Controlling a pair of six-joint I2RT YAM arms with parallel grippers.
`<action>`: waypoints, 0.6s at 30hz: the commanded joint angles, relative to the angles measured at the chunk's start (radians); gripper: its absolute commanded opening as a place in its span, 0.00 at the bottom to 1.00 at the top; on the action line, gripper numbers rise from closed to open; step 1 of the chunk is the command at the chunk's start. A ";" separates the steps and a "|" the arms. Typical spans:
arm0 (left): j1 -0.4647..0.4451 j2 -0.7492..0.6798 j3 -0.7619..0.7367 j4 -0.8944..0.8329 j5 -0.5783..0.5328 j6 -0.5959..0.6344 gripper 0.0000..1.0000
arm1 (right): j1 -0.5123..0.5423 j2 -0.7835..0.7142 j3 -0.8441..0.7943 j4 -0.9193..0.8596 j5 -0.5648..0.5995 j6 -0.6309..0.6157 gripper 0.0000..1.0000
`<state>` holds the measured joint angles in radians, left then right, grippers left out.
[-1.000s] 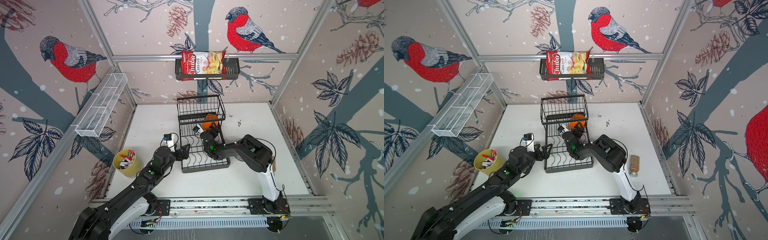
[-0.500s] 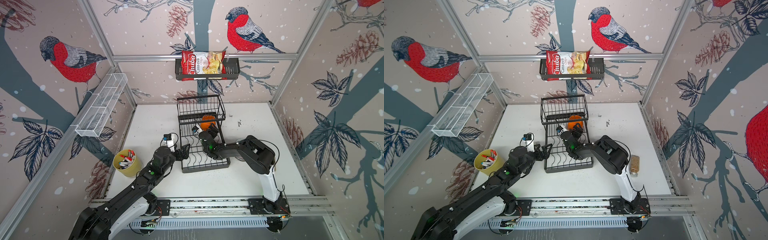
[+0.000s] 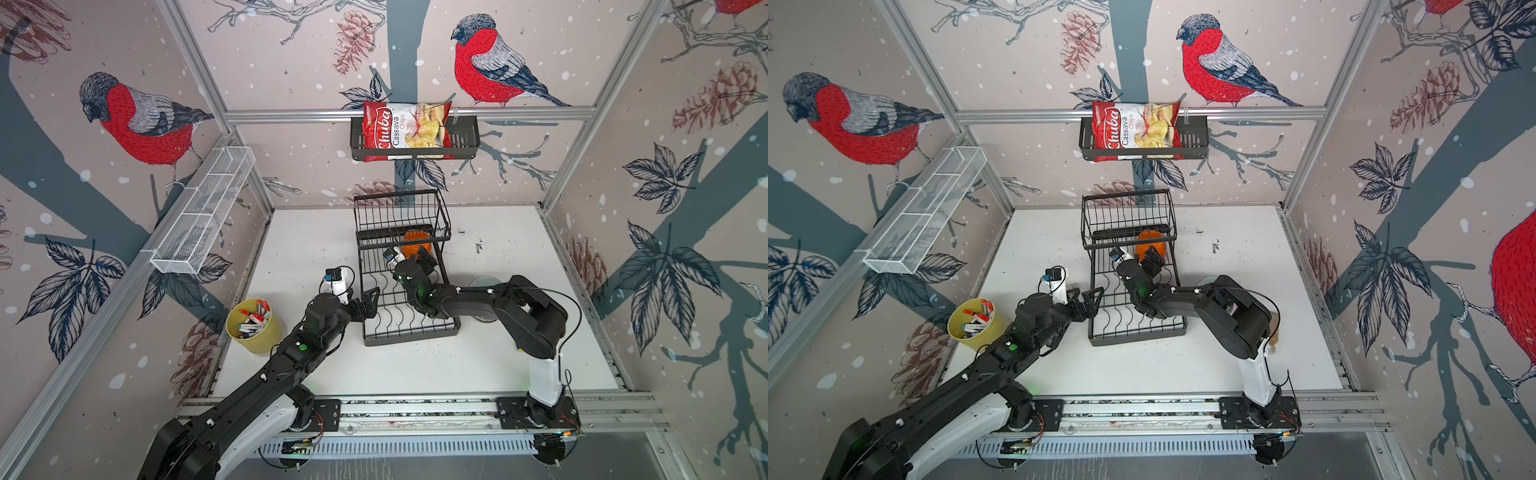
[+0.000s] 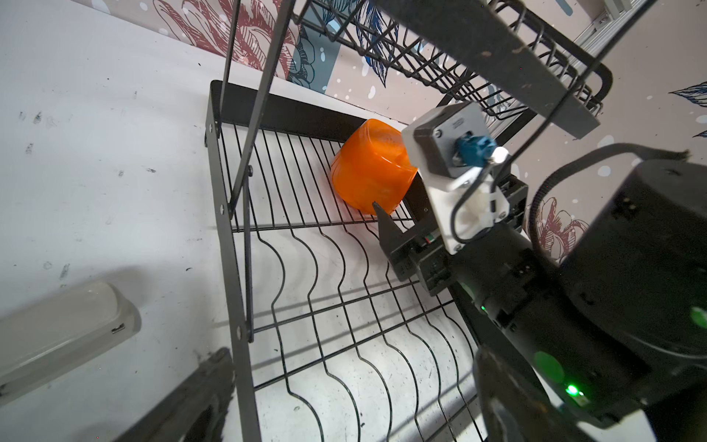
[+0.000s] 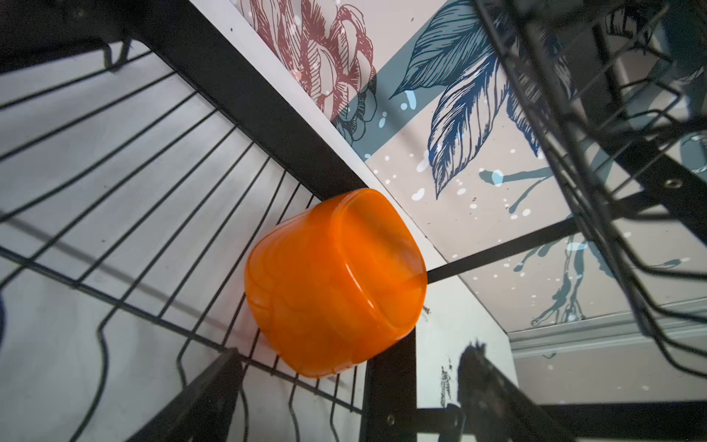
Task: Load the bowls into the dish rack
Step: 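Lower the orange bowl onto the lower rack tier and open the right gripper, then withdraw the right gripper from the rack while the left gripper reaches toward the patterned bowls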
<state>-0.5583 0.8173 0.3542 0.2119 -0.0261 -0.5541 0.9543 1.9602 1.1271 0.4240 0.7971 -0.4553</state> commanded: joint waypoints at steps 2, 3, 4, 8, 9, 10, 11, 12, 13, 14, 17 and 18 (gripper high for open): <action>0.002 0.000 0.008 -0.015 -0.007 -0.008 0.96 | 0.019 -0.047 -0.003 -0.155 -0.040 0.214 0.89; 0.003 0.003 0.009 -0.017 -0.008 -0.008 0.96 | 0.022 -0.057 -0.003 -0.182 -0.050 0.253 0.89; 0.002 0.005 0.011 -0.018 -0.007 -0.006 0.96 | 0.026 -0.064 -0.001 -0.211 -0.061 0.289 0.90; 0.001 0.011 0.020 -0.024 -0.003 -0.002 0.96 | 0.039 -0.103 -0.018 -0.291 -0.102 0.412 0.89; 0.002 0.012 0.019 -0.025 -0.003 -0.001 0.96 | 0.042 -0.114 -0.022 -0.307 -0.109 0.441 0.90; 0.002 0.012 0.021 -0.025 -0.003 -0.001 0.96 | 0.044 -0.123 -0.024 -0.323 -0.113 0.464 0.90; 0.002 0.014 0.022 -0.025 -0.003 -0.001 0.96 | 0.046 -0.133 -0.024 -0.344 -0.121 0.492 0.89; 0.002 0.015 0.024 -0.026 -0.002 -0.001 0.96 | 0.046 -0.144 -0.025 -0.364 -0.129 0.521 0.89; 0.001 0.016 0.026 -0.027 -0.002 0.001 0.96 | 0.046 -0.157 -0.027 -0.381 -0.136 0.543 0.89; 0.002 0.018 0.028 -0.030 0.000 0.002 0.96 | 0.046 -0.171 -0.031 -0.397 -0.144 0.566 0.89; 0.002 0.026 0.037 -0.040 0.003 0.005 0.96 | 0.046 -0.220 -0.044 -0.440 -0.162 0.627 0.90; 0.002 0.029 0.039 -0.044 0.005 0.005 0.96 | 0.046 -0.236 -0.047 -0.455 -0.166 0.646 0.89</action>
<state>-0.5583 0.8410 0.3801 0.1719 -0.0261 -0.5533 0.9989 1.7588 1.0874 0.0360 0.6559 0.0826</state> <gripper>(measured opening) 0.962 0.896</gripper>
